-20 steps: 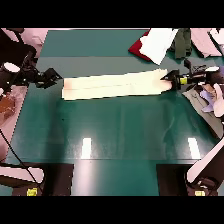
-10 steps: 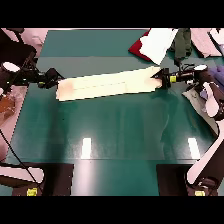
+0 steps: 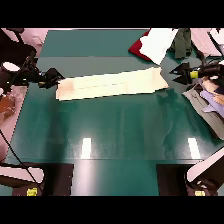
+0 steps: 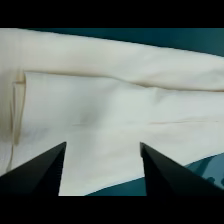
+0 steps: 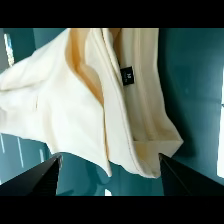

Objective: Fold the shirts.

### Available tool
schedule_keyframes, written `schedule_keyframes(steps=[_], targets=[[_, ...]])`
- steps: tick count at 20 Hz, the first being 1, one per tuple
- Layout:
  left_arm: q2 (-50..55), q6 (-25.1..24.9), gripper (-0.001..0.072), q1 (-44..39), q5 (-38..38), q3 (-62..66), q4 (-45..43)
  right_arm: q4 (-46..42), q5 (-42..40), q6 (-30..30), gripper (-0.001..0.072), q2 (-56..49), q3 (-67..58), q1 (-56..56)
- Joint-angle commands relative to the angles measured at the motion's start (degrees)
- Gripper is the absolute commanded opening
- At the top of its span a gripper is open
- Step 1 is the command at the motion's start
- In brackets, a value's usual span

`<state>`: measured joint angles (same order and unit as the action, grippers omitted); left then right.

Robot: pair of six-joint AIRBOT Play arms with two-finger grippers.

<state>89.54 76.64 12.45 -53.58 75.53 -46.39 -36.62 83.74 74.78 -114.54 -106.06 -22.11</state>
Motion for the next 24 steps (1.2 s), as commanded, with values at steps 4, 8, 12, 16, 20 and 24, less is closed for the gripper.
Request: schedule_keyframes(steps=[4,8,12,16,20,24], targets=[[0.04,-0.15,0.0546,0.02,-0.24,0.07,1.01,-5.01,-0.79,0.79,0.0698,-4.2,-0.02,0.92],[0.04,-0.17,0.0546,0.02,-0.94,0.07,0.98,-4.81,-0.85,0.74,0.07,-8.07,-0.02,3.69],[0.04,-0.2,0.0546,0.02,-0.96,0.04,0.98,-0.81,-1.92,-0.33,0.0702,-9.53,-0.02,6.14],[0.04,-0.22,0.0546,0.02,-1.29,0.04,0.98,-0.83,-5.05,-0.31,0.0703,-9.53,-0.04,8.33],[0.04,-0.42,0.0546,0.02,-2.49,0.04,1.07,-0.42,-11.04,-0.15,0.0699,-9.53,-0.04,11.23],[0.04,-0.7,0.0546,-0.83,-3.52,0.04,1.84,-0.42,-14.88,0.81,0.065,-9.53,-0.04,13.86]])
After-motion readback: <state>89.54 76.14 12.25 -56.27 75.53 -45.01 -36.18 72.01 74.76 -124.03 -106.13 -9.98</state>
